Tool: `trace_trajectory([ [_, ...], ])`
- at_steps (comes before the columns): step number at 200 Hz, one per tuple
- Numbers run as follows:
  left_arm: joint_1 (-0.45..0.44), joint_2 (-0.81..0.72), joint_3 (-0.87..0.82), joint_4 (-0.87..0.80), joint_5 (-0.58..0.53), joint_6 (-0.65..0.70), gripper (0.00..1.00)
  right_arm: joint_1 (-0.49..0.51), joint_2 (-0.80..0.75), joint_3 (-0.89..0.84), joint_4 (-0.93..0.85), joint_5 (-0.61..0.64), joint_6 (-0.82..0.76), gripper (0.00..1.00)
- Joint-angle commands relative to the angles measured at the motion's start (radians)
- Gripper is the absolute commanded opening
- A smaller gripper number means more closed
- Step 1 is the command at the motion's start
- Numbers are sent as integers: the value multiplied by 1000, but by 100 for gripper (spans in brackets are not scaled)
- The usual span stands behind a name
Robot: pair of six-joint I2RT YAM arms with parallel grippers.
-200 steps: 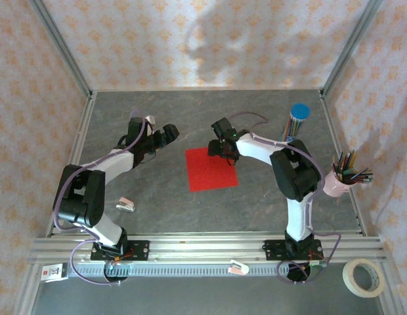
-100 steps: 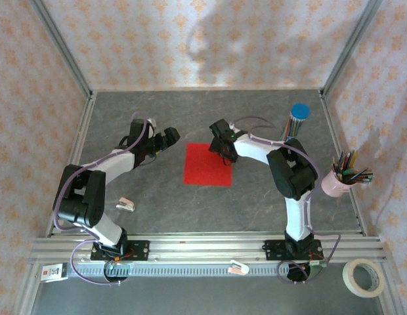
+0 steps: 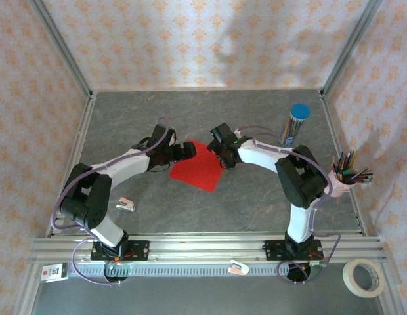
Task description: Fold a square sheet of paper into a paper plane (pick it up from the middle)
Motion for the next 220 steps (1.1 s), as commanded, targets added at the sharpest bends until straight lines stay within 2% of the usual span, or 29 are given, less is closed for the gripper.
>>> trace_trajectory([
  [1,-55,51,109,-151,-123,134,99,-39,-127,-42,49,66,-111,85],
  [7,-71,70,139,-185,-150,166,99,-50,-149,-67,67,65,-136,89],
  [16,-100,96,185,-233,-194,215,99,-64,-190,-114,109,67,-168,100],
  [37,-150,165,282,-330,-274,332,99,-73,-276,-203,166,119,-251,99],
  [61,-172,247,387,-413,-255,404,99,-87,-345,-272,165,186,-279,99],
  [127,-217,443,570,-532,-246,396,91,-126,-426,-411,190,213,-228,100],
  [220,-239,530,565,-536,-283,386,86,-133,-402,-416,185,206,-229,100],
])
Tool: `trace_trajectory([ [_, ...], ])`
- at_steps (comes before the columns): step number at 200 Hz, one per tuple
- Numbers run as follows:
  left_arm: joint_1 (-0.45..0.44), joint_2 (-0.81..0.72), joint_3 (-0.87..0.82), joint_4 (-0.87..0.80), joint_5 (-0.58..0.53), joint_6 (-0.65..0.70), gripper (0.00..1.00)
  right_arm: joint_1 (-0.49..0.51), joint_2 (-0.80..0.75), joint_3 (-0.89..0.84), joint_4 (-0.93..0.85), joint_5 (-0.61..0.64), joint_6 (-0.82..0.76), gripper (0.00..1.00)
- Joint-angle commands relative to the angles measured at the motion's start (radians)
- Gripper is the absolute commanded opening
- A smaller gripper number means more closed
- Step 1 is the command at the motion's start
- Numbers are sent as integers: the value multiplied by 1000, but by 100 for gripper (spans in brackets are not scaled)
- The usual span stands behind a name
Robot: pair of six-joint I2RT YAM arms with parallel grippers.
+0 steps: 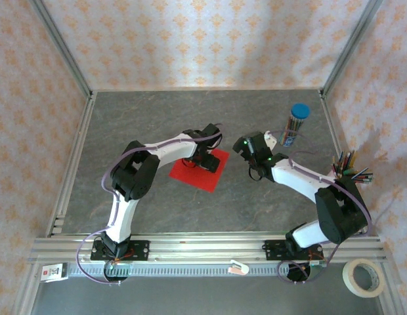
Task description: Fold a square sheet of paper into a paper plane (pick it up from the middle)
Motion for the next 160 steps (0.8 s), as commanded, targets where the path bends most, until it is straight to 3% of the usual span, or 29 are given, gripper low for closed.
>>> trace_trajectory([
  [1,-3,41,0,-39,-56,6,86,-5,0,-9,6,33,4,100],
  [83,37,28,-68,16,31,6,85,-5,35,13,-14,26,13,100],
  [113,57,-18,-11,1,78,5,90,-5,33,16,-14,23,10,100],
  [160,60,-31,24,-23,6,14,96,-5,41,21,-13,18,12,100],
])
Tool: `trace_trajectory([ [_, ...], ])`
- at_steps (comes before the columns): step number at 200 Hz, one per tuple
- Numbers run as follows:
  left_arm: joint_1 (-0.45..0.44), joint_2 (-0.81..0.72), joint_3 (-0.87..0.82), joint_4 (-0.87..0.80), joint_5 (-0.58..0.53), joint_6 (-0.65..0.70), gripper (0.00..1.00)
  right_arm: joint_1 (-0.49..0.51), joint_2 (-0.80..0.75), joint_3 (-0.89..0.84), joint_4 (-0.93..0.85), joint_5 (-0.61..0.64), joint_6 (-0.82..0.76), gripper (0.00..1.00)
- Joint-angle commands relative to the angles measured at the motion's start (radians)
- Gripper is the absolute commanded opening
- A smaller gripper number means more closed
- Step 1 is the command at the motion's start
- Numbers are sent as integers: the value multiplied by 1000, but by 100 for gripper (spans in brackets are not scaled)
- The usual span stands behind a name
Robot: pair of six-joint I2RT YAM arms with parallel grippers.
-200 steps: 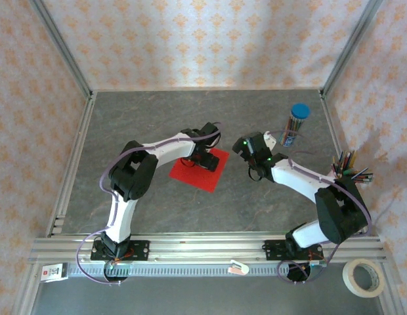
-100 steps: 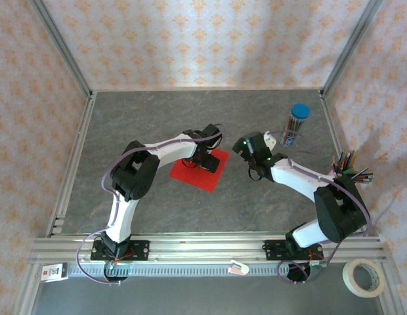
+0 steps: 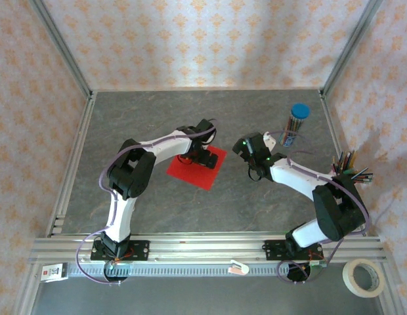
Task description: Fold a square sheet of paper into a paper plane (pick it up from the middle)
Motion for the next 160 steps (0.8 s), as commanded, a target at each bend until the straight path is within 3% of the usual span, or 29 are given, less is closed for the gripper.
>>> trace_trajectory([
  [1,4,-16,32,-50,-54,12,96,-5,16,20,-12,19,7,100],
  [25,7,18,38,-79,-93,28,96,-5,23,23,-17,17,6,100],
  [87,33,52,2,-56,-24,49,94,-4,33,27,-27,20,9,100],
  [160,35,84,-45,-50,-81,38,88,-5,42,30,-38,25,12,100],
])
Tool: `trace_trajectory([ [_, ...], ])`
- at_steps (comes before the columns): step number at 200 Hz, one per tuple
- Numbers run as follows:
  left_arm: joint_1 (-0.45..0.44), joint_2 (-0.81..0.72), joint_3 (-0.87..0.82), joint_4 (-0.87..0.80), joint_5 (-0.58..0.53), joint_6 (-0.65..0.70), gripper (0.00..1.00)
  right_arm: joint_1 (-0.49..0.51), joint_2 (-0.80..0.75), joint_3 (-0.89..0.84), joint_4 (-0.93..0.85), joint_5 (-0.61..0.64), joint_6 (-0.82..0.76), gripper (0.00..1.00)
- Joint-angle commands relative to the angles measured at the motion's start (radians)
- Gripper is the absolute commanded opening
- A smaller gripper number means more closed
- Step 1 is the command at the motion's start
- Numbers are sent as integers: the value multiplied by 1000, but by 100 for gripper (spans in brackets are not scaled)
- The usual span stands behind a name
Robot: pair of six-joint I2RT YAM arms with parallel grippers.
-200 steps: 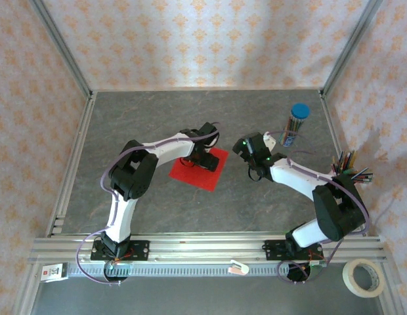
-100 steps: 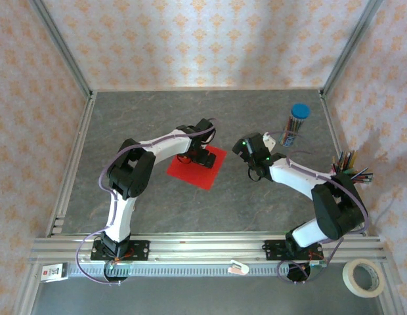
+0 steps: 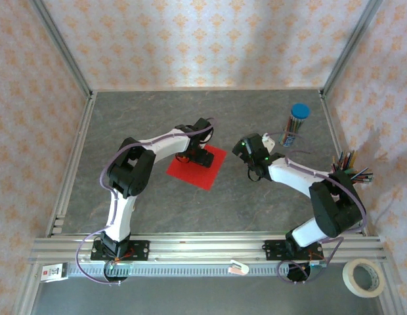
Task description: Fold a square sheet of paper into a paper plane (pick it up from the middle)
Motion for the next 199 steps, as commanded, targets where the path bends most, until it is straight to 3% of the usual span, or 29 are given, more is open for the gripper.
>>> trace_trajectory([
  [1,6,64,-52,-33,-64,5,88,-5,9,29,-32,25,9,100],
  [126,9,49,-76,-18,-94,-1,81,-4,7,37,-41,30,17,100],
  [163,10,-18,-62,-16,-66,-21,82,-5,6,37,-37,26,18,100],
  [199,3,-77,-37,-49,-66,-39,90,-5,10,38,-32,13,18,100],
])
